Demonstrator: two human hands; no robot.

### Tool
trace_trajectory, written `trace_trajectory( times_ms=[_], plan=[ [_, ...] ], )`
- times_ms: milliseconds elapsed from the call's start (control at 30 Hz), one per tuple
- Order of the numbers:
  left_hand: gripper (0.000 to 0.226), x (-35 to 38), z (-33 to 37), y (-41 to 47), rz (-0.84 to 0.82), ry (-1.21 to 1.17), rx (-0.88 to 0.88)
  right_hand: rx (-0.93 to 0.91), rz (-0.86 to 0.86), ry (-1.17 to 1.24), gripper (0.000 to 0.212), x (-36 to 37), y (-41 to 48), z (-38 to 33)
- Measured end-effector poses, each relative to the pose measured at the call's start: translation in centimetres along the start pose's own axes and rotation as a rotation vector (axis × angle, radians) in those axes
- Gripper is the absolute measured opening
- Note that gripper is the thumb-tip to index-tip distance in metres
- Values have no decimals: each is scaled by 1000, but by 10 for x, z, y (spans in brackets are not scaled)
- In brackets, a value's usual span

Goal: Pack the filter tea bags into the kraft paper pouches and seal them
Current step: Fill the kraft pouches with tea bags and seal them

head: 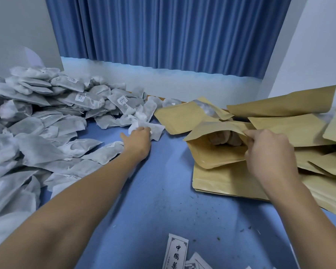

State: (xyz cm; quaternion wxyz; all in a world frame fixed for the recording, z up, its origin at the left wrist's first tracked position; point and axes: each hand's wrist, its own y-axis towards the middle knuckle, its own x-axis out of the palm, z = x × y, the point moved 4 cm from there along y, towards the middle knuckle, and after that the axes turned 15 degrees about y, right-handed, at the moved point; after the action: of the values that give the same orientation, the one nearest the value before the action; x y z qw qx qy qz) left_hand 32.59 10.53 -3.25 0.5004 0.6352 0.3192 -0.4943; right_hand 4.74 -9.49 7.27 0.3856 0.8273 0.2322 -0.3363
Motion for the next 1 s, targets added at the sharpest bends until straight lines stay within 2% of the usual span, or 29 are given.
trace_trajectory(
  times_ms=[100, 167, 233, 333, 433, 500, 600, 633, 700, 767, 800, 867, 900, 967, 1000],
  plan=[
    [47, 1, -2, 5, -41, 118, 38, 3, -16, 4, 30, -2, -2, -1],
    [65, 8, -4, 9, -211, 86, 93, -6, -18, -10, 27, -2, -5, -4],
    [62, 9, -3, 8, -330, -20, 152, -13, -31, -33, 29, -2, -9, -6],
    [49, -9, -3, -6, -277, -28, 136, -6, -39, 0, 34, -4, -12, -8],
    [27, -26, 3, -33, -237, -30, 233, 0, -40, 25, 38, -5, -13, -8],
    [14, -43, 7, -56, -70, -128, 248, 0, -52, 27, 38, -6, -13, -9],
    [27, -89, 12, -107, 517, -428, 177, 11, -54, 48, 37, -9, -14, -8],
    [29, -105, 18, -127, 703, -460, 236, 22, -48, 63, 36, -10, -14, -7],
    [23, -123, 40, -160, 877, -374, 470, 37, -36, 90, 34, -11, -14, -6],
    [19, -132, 65, -174, 834, -258, 632, 43, -40, 97, 33, -10, -13, -5],
    [17, -134, 77, -176, 722, -235, 654, 40, -47, 102, 32, -10, -12, -6],
    [11, -132, 104, -172, 447, -212, 573, 34, -65, 120, 33, -11, -12, -8],
    [12, -129, 120, -170, 355, -114, 547, 28, -73, 132, 34, -12, -11, -9],
    [15, -122, 151, -158, 230, 1, 510, -4, -88, 153, 34, -13, -11, -10],
    [17, -119, 164, -150, 239, -41, 533, -25, -103, 152, 33, -13, -12, -12]
  ],
)
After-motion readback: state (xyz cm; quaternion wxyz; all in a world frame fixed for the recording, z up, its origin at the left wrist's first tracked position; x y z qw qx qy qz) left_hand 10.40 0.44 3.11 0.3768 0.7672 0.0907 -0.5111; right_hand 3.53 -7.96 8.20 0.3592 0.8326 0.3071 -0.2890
